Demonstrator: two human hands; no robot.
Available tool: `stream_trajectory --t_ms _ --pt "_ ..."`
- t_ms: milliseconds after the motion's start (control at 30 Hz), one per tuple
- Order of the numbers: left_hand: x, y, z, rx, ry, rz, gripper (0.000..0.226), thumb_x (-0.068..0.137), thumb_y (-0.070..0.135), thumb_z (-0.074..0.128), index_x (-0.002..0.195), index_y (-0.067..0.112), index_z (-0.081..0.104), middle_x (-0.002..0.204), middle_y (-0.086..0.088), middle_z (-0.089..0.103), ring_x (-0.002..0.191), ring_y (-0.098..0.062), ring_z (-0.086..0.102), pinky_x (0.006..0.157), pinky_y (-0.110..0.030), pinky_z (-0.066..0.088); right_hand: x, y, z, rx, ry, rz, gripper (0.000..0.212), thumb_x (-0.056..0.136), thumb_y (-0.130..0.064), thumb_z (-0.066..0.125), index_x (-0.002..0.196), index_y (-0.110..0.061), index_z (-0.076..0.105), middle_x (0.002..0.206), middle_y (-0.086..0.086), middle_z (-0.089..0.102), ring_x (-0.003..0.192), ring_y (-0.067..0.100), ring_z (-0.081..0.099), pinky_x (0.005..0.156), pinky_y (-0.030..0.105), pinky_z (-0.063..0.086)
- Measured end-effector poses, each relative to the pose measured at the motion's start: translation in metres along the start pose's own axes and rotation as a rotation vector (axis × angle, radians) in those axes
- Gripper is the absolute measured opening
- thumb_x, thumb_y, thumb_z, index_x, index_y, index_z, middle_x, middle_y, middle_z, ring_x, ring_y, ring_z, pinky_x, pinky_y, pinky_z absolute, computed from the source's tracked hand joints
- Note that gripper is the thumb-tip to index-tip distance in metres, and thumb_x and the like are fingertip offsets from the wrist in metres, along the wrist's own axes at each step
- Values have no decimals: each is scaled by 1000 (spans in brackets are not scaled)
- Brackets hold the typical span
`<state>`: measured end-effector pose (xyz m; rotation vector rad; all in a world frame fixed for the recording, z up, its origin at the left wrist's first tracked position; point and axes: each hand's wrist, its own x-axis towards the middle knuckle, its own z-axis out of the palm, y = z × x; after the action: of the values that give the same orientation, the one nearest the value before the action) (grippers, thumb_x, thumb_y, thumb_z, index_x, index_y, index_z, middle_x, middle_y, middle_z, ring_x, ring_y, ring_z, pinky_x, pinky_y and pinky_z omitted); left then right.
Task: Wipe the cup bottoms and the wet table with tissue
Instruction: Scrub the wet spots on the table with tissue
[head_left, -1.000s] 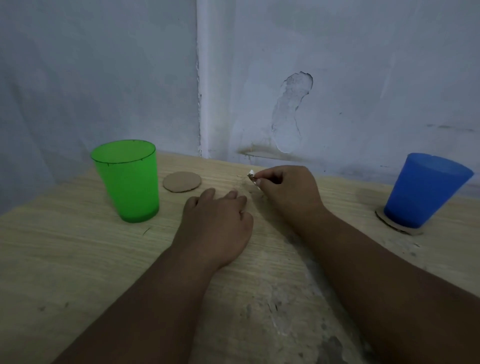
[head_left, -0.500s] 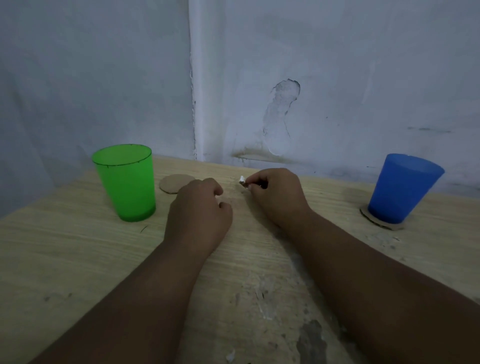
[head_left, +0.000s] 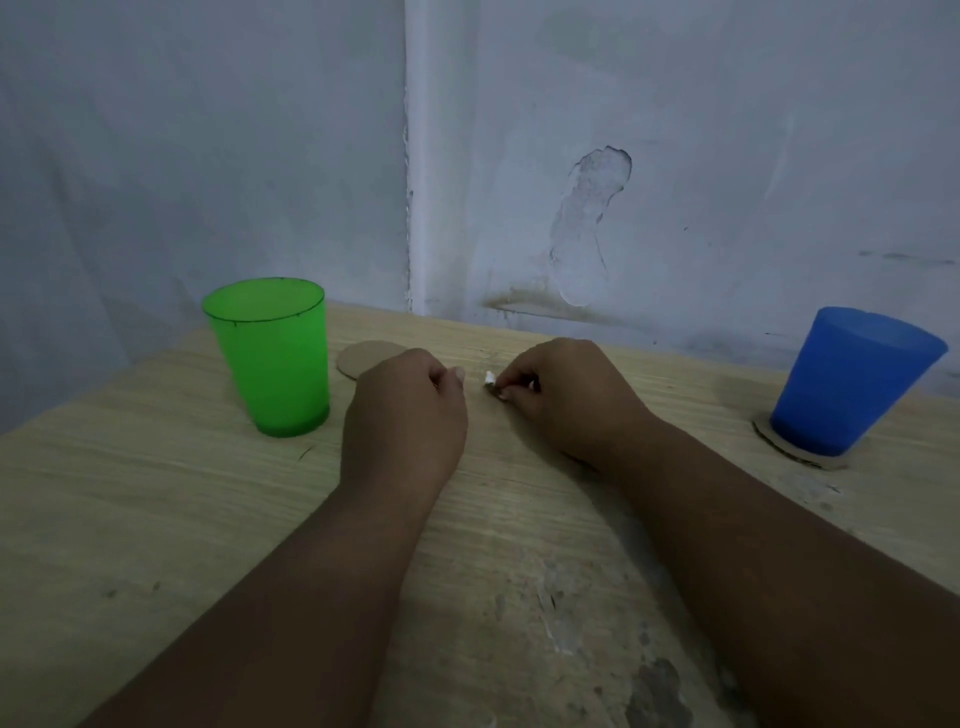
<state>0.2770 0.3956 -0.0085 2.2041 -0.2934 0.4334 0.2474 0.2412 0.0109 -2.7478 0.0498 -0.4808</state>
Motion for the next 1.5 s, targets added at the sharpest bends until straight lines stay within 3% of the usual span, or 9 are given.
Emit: stream_trajectory --t_ms 200,333,600,733,833,1033,1167,1267,1500 --pt "-2 5 -3 7 -29 -34 13 94 24 60 86 20 70 82 4 68 77 -17 65 72 -37 56 -6 7 -10 260 14 22 15 87 -19 69 95 -27 79 89 -16 73 82 -5 63 66 2 40" --pt "-3 7 -5 -5 -45 -51 11 94 23 60 96 19 71 89 2 70 83 -18 65 77 -38 57 -6 6 -7 86 -81 -74 16 88 -23 68 97 -31 78 86 -20 67 77 -1 57 67 6 39" --pt "-2 7 -4 -27 -49 -55 25 93 20 59 115 15 70 107 -5 71 96 -24 67 86 -41 56 20 14 11 -117 102 34 21 91 -22 61 104 -25 77 102 -4 73 94 14 64 82 30 52" --pt "0 5 -3 -40 -35 -69 32 93 10 54 123 12 67 116 -8 69 102 -25 65 89 -41 54 13 15 4 90 173 99 19 89 -18 62 100 -25 77 96 -13 72 81 0 59 72 15 44" --pt "1 3 -2 -41 -26 -88 37 93 4 51 127 11 64 120 -9 67 107 -25 64 90 -40 54 -3 3 -4 160 19 -39 14 87 -25 68 94 -32 77 85 -23 67 80 -3 59 68 6 40" --pt "3 1 0 -56 -26 -91 41 91 0 51 130 10 63 122 -9 66 110 -26 63 93 -42 53 -5 -10 -3 126 -92 -172 13 86 -25 69 94 -30 78 86 -18 67 81 -1 58 69 10 44" --pt "3 0 1 -49 -22 -83 41 92 0 49 129 11 63 121 -9 66 110 -26 62 94 -44 53 15 8 7 -20 64 -12 19 90 -23 63 99 -27 78 99 -12 72 83 1 59 70 17 42" --pt "3 0 1 -41 -25 -77 41 92 0 49 129 11 63 121 -9 66 109 -27 63 93 -44 53 17 13 7 78 178 81 18 89 -20 63 98 -27 77 96 -14 73 73 -4 56 65 8 37" --pt "3 1 0 -24 -47 -86 39 93 4 51 129 13 62 122 -7 65 110 -26 62 93 -44 53 8 6 6 40 10 -57 17 89 -21 65 99 -29 77 90 -18 68 72 -3 54 69 12 42"
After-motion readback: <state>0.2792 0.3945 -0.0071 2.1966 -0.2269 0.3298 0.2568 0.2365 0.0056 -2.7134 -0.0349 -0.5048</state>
